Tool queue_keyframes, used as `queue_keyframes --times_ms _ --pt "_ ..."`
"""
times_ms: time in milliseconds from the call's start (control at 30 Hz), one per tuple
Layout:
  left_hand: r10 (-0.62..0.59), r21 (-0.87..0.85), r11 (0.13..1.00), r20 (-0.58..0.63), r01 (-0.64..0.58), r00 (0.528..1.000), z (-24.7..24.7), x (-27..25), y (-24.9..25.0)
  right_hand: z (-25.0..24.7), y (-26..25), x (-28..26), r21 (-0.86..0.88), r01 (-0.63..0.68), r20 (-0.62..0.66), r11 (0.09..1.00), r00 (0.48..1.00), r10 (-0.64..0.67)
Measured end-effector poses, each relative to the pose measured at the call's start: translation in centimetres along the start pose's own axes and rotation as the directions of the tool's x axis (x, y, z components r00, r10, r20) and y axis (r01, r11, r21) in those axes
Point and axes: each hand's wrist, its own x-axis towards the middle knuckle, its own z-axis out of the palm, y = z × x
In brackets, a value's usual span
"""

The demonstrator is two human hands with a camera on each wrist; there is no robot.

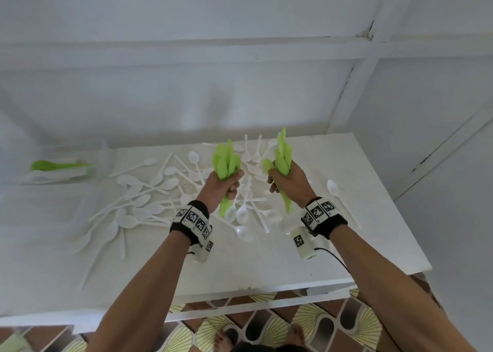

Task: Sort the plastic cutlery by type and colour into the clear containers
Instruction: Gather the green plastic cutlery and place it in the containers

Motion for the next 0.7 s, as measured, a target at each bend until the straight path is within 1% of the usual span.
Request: queue_keyframes --times_ms 67,133,267,367,500,567,633,700 --pt "-0.033 -0.051 0.998 0.033 0.035 0.999 0.0 -0.3 0.1 1.8 -0.7 0.5 0.075 -0.060 0.017 0.995 0.998 0.059" --pt "-0.051 -0.048 0.997 0.059 0.054 0.997 -0.1 -0.6 0.2 3.8 -1.2 0.7 0.164 -0.111 0.028 0.980 0.994 0.107" --pt "-0.077 -0.056 0.995 0.100 0.083 0.992 -0.8 -1.2 0.5 7.5 -2.1 0.4 0.319 -0.133 0.040 0.938 0.991 0.127" --pt "-0.118 -0.017 0.992 0.148 0.121 0.982 -1.9 -1.5 1.2 9.0 -2.5 0.5 0.420 -0.200 0.073 0.885 0.980 0.186" --pt "-0.133 0.087 0.989 0.189 0.118 0.973 -3.7 -1.7 2.1 9.9 -2.5 1.4 0.454 -0.247 0.081 0.856 0.968 0.237" --pt "-0.128 0.095 0.989 0.178 0.112 0.976 -4.6 -1.6 2.5 10.2 -2.8 2.1 0.464 -0.244 0.076 0.852 0.969 0.236" --pt "-0.117 0.072 0.992 0.163 0.107 0.980 -5.3 -1.4 2.9 10.6 -3.2 2.9 0.447 -0.212 0.039 0.869 0.975 0.218" --pt "-0.114 0.056 0.993 0.135 0.107 0.984 -5.9 -1.0 3.5 11.2 -3.5 4.1 0.396 -0.146 -0.016 0.907 0.986 0.166"
